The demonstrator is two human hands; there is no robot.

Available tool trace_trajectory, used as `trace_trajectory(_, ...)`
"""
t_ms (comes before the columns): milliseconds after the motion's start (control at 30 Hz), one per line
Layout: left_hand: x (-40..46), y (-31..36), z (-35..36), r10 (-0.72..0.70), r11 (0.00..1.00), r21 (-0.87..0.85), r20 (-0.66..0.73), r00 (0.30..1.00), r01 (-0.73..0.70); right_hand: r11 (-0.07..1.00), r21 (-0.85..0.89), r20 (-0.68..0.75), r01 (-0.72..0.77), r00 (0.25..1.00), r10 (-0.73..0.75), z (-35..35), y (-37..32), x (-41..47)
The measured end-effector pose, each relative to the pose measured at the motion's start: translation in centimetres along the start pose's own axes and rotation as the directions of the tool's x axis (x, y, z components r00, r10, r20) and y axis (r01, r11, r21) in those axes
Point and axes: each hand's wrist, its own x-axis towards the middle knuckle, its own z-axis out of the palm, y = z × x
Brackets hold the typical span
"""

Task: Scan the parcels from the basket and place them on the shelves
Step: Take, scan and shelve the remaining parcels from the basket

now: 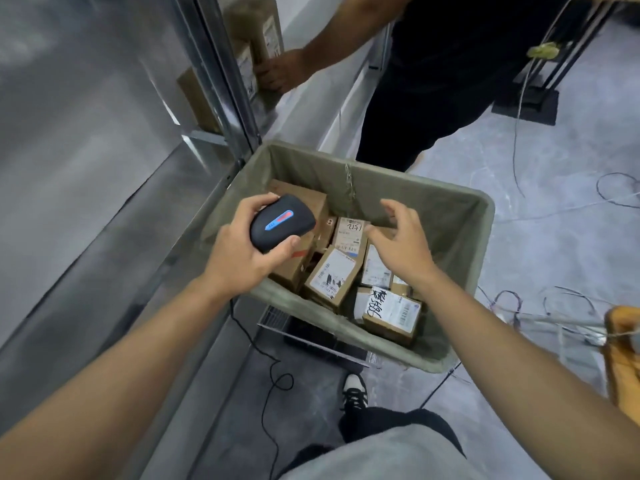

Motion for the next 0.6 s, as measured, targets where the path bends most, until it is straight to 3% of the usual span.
trace_trajectory(200,1.8,-1.3,3.1,-0.025,1.0,0.003,0.091,0.996,0.024,0.992,-0.036,0.015,-0.121,0.993,0.121,0.0,4.6,0.2)
trace_trajectory(600,5.5,-4.6,9.4,-0.041,0.994,-0.082,0.315,0.948,0.07,0.857,-0.394,0.159,-0.331,0.894,0.419,1.2,14.7,-3.3)
